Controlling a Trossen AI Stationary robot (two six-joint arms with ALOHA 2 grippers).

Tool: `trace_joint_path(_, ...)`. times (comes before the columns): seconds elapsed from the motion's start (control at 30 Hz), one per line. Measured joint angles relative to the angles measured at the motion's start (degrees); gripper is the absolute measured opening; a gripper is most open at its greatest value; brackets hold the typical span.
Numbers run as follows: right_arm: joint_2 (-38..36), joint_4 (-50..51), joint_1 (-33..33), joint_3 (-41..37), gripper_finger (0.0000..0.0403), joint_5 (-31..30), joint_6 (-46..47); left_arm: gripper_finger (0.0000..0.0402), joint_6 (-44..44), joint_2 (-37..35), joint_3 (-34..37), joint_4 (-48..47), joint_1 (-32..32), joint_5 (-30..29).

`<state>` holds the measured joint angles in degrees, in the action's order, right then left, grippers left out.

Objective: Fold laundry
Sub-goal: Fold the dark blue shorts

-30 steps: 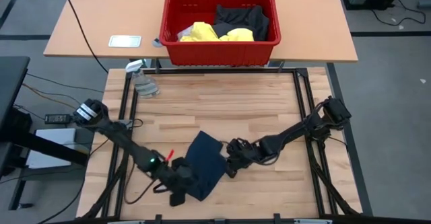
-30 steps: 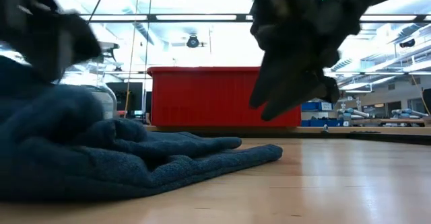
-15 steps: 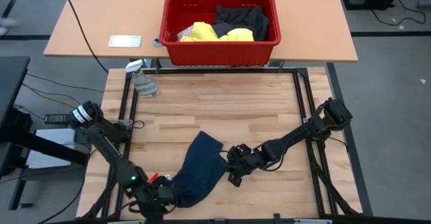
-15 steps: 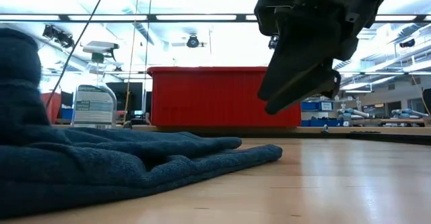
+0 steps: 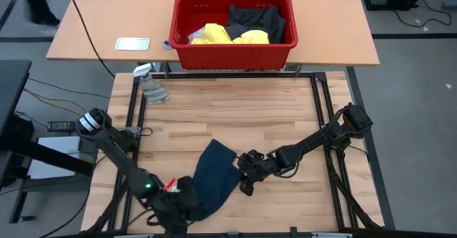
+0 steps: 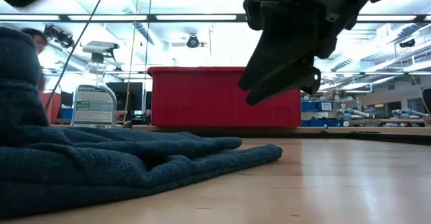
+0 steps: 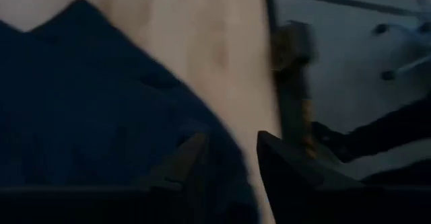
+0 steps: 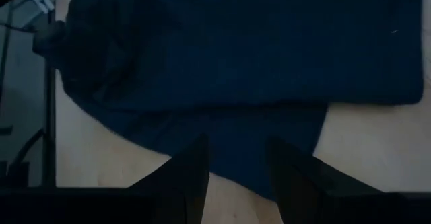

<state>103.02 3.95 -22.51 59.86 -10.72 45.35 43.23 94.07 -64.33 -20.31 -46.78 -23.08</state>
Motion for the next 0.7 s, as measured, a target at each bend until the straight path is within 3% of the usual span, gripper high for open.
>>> trace_joint_path(0.23,0.0,-0.04,0.05,0.0,0.0154,0.24,-0.13,0.0219,-1.02,3.51,0.04,0.05,3.04,0.58)
trace_joint_path(0.43,0.0,-0.04,0.51,0.0,0.0163,-4.66,-7.4,0.0279,-1.91,5.46,0.04,-0.41,3.09,8.71)
trace_joint_path(0.57,0.0,0.3,3.53,0.0,0.0165,-4.37,-12.06,0.0265,0.09,6.09,0.06,-2.08,3.0,8.05)
trace_joint_path(0.7,0.0,2.29,8.04,0.0,0.0164,-3.01,-16.25,0.0197,0.43,6.09,0.06,-2.3,3.94,7.72)
